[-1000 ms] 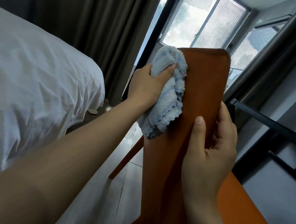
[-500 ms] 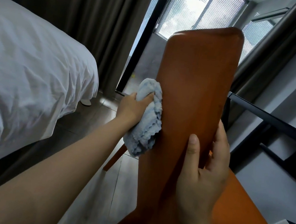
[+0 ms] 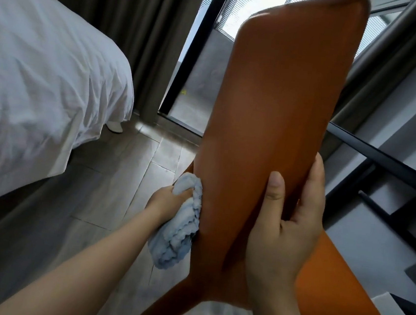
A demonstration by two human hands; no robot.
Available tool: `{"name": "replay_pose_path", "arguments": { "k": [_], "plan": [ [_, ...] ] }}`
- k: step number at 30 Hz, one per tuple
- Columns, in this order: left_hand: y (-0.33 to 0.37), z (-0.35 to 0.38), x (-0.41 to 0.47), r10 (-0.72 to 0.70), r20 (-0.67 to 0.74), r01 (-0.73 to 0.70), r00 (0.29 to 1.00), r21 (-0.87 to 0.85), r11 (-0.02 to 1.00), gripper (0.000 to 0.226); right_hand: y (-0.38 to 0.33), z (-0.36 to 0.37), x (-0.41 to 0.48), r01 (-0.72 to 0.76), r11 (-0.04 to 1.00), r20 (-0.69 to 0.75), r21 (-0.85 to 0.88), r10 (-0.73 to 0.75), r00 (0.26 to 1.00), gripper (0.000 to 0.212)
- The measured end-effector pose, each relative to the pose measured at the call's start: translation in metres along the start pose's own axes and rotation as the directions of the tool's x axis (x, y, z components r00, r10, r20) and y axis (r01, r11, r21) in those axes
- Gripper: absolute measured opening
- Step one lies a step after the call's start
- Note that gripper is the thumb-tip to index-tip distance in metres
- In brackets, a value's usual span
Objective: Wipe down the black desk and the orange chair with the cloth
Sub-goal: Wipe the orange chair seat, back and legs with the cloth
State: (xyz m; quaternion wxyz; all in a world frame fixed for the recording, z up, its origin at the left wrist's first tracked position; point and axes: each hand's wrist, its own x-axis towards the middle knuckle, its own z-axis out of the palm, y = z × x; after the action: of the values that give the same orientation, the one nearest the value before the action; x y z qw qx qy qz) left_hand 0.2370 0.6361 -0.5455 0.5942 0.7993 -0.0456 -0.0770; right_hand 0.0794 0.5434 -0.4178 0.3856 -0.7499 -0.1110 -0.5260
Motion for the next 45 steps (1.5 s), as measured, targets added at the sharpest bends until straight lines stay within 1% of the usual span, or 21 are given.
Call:
{"name": "replay_pose_path", "arguments": {
  "k": [2, 4, 5, 6, 7, 9, 11, 13, 16, 18, 24, 26, 27, 28, 31, 32, 33, 36, 39, 41, 45],
  "plan": [
    [-0.006, 0.002, -0.001, -0.016, -0.007, 0.016, 1.0, 0.102, 0.995, 0.038, -0.001, -0.001, 0.0, -0.012, 1.0, 0.002, -0.001, 0.012, 1.0, 0.049],
    [-0.004, -0.001, -0.006, 0.019, -0.129, 0.007, 0.991, 0.196, 0.981, 0.043, -0.002, -0.002, -0.002, -0.024, 1.0, 0.002, 0.004, 0.024, 1.0, 0.049],
    [0.0, -0.006, -0.009, 0.045, -0.205, -0.005, 0.978, 0.193, 0.981, 0.047, -0.003, -0.002, -0.002, -0.029, 1.0, -0.001, 0.004, 0.029, 1.0, 0.05],
    [0.006, -0.013, -0.011, 0.069, -0.264, -0.03, 0.962, 0.15, 0.988, 0.051, -0.005, -0.002, -0.002, -0.034, 0.999, -0.006, 0.005, 0.034, 0.999, 0.05],
    [0.014, -0.021, -0.012, 0.096, -0.302, -0.07, 0.948, 0.098, 0.993, 0.055, -0.006, -0.002, 0.001, -0.041, 0.999, -0.009, 0.009, 0.041, 0.999, 0.049],
    [0.033, -0.039, -0.013, 0.168, -0.331, -0.164, 0.928, 0.041, 0.986, 0.06, -0.011, -0.002, 0.009, -0.051, 0.998, 0.003, 0.022, 0.051, 0.999, 0.048],
    [0.057, -0.056, -0.015, 0.242, -0.383, -0.264, 0.891, -0.003, 0.965, 0.059, -0.017, -0.001, 0.023, -0.039, 0.999, 0.02, 0.024, 0.039, 0.999, 0.046],
    [0.084, -0.071, -0.018, 0.311, -0.441, -0.362, 0.842, -0.034, 0.931, 0.053, -0.024, 0.001, 0.039, -0.021, 1.0, 0.024, 0.016, 0.02, 1.0, 0.047],
    [0.123, -0.088, -0.026, 0.39, -0.468, -0.462, 0.793, -0.046, 0.886, 0.048, -0.033, 0.005, 0.058, -0.003, 0.999, 0.038, 0.041, 0.002, 0.999, 0.047],
    [0.142, -0.099, -0.031, 0.421, -0.494, -0.508, 0.761, -0.051, 0.86, 0.046, -0.038, 0.006, 0.068, 0.018, 0.998, 0.043, 0.059, -0.021, 0.999, 0.042],
    [0.189, -0.127, -0.042, 0.498, -0.525, -0.612, 0.691, -0.058, 0.789, 0.041, -0.05, 0.01, 0.094, 0.075, 0.993, 0.032, 0.096, -0.078, 0.996, 0.042],
    [0.204, -0.133, -0.042, 0.513, -0.533, -0.647, 0.673, -0.088, 0.757, 0.041, -0.05, 0.014, 0.097, 0.095, 0.991, 0.038, 0.092, -0.098, 0.994, 0.041],
    [0.212, -0.135, -0.04, 0.508, -0.53, -0.65, 0.679, -0.111, 0.752, 0.042, -0.05, 0.015, 0.097, 0.107, 0.991, 0.036, 0.086, -0.11, 0.993, 0.041],
    [0.219, -0.136, -0.037, 0.492, -0.513, -0.636, 0.704, -0.147, 0.758, 0.044, -0.05, 0.016, 0.096, 0.115, 0.99, 0.032, 0.082, -0.118, 0.992, 0.041],
    [0.236, -0.139, -0.023, 0.364, -0.384, -0.495, 0.848, -0.33, 0.804, 0.053, -0.049, 0.016, 0.094, 0.12, 0.988, 0.013, 0.1, -0.122, 0.992, 0.042],
    [0.24, -0.14, -0.017, 0.324, -0.342, -0.447, 0.882, -0.387, 0.806, 0.055, -0.049, 0.016, 0.094, 0.121, 0.987, 0.011, 0.102, -0.123, 0.992, 0.042],
    [0.242, -0.141, -0.012, 0.301, -0.321, -0.419, 0.898, -0.411, 0.81, 0.055, -0.048, 0.016, 0.094, 0.126, 0.987, 0.012, 0.101, -0.127, 0.992, 0.042],
    [0.241, -0.14, 0.0, 0.279, -0.34, -0.403, 0.898, -0.38, 0.833, 0.054, -0.047, 0.017, 0.093, 0.155, 0.984, 0.0, 0.09, -0.155, 0.988, 0.042],
    [0.234, -0.136, 0.008, 0.261, -0.339, -0.394, 0.904, -0.421, 0.817, 0.054, -0.045, 0.018, 0.092, 0.181, 0.981, -0.011, 0.069, -0.181, 0.983, 0.041],
    [0.228, -0.134, 0.01, 0.253, -0.339, -0.385, 0.906, -0.417, 0.823, 0.05, -0.044, 0.019, 0.092, 0.19, 0.98, -0.017, 0.061, -0.19, 0.982, 0.04],
    [0.215, -0.126, 0.015, 0.253, -0.307, -0.38, 0.918, -0.491, 0.784, 0.05, -0.043, 0.02, 0.091, 0.199, 0.979, -0.031, 0.055, -0.197, 0.98, 0.041]
  ]
}}
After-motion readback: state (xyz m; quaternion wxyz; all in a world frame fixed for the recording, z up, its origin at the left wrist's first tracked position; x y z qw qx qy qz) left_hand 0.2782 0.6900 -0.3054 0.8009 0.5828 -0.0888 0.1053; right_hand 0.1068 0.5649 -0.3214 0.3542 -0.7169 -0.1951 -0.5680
